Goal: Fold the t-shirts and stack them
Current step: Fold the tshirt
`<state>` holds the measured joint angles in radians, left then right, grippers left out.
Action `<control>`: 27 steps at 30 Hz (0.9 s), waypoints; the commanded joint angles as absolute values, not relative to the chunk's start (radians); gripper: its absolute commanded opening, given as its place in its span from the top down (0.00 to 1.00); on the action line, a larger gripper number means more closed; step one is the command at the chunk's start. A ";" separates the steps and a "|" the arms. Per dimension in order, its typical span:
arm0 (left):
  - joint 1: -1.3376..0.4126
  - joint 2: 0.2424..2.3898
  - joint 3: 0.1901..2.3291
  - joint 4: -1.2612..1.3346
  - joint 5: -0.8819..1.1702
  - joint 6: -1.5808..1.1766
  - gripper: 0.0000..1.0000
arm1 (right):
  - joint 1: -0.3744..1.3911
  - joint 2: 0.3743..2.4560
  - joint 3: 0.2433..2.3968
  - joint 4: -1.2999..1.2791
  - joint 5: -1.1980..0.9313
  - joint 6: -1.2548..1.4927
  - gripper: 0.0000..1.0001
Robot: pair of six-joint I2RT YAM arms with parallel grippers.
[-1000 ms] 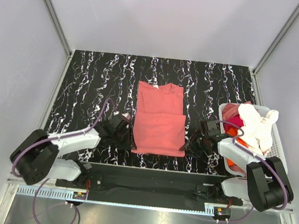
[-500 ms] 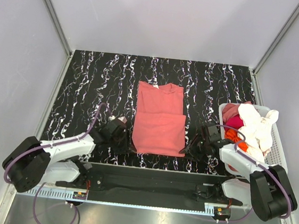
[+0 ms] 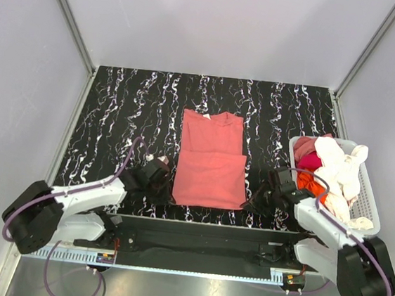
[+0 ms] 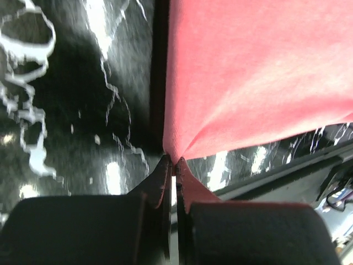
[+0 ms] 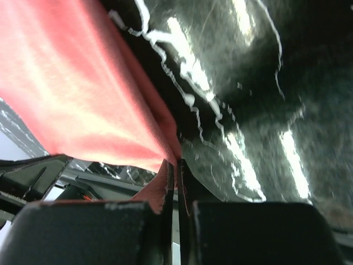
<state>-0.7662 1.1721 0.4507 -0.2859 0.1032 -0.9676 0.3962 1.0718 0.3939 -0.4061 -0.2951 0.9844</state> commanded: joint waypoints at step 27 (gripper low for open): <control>-0.502 1.406 1.248 -0.698 -0.015 -0.626 1.00 | 0.331 1.544 1.377 -0.741 -0.089 0.546 1.00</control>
<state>-0.5674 1.3006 1.1248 -0.6998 -0.0345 -0.7467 0.3630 1.4181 1.2259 -0.7586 -0.1154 0.6556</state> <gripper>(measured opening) 0.023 0.019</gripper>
